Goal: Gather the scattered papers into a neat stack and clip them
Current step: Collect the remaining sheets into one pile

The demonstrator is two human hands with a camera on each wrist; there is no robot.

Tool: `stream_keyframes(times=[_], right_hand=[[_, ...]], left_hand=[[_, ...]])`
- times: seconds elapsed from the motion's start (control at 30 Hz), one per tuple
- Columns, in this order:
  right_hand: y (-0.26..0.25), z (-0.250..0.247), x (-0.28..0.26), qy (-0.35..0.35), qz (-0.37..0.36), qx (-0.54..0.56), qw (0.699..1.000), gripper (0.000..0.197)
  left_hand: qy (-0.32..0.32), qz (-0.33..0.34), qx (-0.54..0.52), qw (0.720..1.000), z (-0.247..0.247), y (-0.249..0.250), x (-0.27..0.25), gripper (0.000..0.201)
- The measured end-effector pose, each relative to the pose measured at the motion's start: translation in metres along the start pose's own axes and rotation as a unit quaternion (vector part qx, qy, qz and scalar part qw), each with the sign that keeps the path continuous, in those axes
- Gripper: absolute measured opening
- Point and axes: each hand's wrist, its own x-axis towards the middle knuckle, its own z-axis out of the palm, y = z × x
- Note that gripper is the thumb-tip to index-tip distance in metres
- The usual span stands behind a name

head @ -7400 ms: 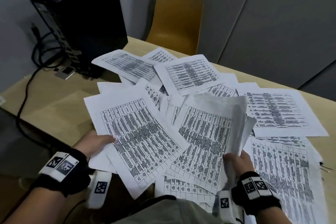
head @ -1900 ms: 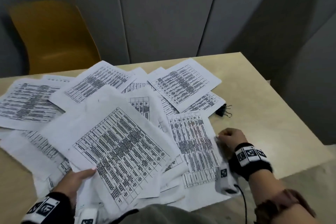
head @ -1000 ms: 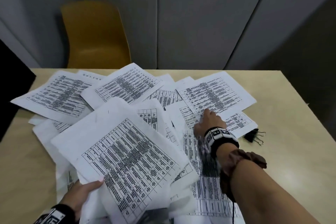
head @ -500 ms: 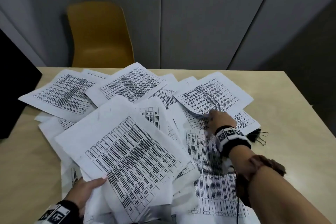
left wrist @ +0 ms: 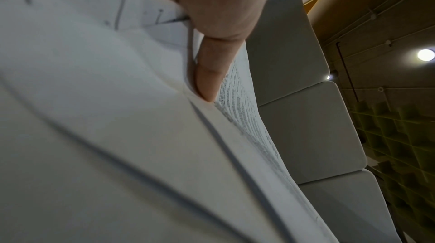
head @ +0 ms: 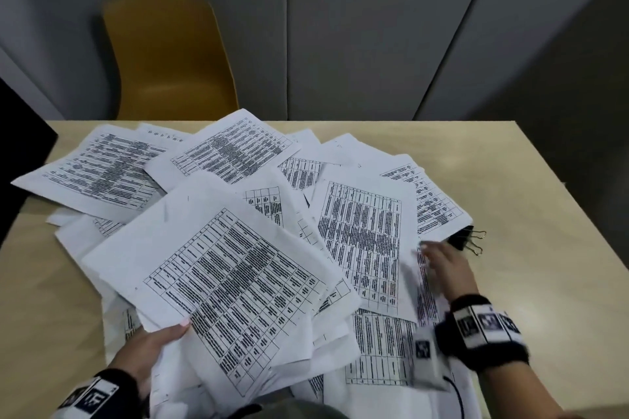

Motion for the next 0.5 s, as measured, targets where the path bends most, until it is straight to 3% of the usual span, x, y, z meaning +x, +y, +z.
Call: stream_keyframes(times=[0.1,0.23,0.33,0.5], right_hand=[[-0.003,-0.001,0.034,0.130,0.136,0.018,0.982,0.038],[-0.017,-0.003,0.053,0.151,0.214,0.080,0.962,0.041],[-0.018,0.000,0.054,0.134,0.190,0.051,0.971,0.032],[-0.017,0.004,0.047,0.231,0.115,0.061,0.964,0.020]], left_hand=[[0.009,0.004,-0.005,1.000,-0.001,-0.002,0.002,0.022],[0.011,0.012,0.001,1.000,-0.001,-0.003,0.002,0.028],[0.012,0.017,0.005,1.000,0.001,-0.004,0.001,0.038],[0.005,0.010,-0.018,1.000,0.000,-0.004,0.005,0.039]])
